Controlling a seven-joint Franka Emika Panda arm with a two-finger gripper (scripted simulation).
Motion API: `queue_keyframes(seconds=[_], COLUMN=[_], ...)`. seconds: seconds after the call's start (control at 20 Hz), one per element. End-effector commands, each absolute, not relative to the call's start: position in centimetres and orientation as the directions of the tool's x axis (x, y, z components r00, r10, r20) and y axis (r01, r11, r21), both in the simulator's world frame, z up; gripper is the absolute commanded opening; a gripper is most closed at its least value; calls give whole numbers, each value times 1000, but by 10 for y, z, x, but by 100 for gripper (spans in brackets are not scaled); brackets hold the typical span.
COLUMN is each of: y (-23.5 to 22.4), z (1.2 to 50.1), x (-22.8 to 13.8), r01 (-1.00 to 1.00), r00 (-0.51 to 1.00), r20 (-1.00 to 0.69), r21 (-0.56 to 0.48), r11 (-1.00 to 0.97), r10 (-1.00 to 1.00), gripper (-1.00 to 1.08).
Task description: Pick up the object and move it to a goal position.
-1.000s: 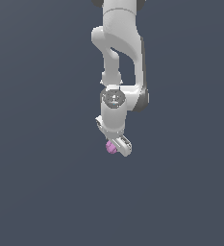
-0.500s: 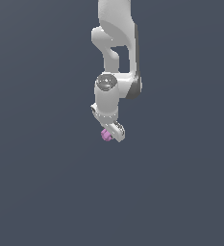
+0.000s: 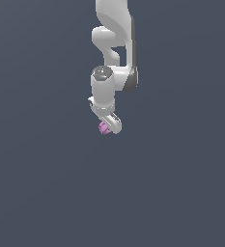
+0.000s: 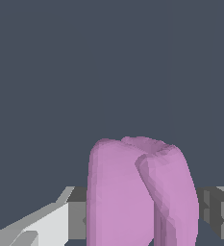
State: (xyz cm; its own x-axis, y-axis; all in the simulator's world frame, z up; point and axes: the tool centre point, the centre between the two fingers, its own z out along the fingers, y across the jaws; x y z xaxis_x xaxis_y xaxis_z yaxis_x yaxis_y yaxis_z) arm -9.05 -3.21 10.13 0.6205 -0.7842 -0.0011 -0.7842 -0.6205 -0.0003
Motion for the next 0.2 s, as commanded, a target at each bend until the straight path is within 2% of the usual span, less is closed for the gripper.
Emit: queue_keyframes(seconds=[0.0,0.15], y=[-34,-35], z=[103,104], x=[-95,-97], r01=[-784,-784], r00=[621,621], r20=[-1,-1], r21=[0,0], r11=[-621,-621], r10=[-784,-784], gripper=[-100,-100])
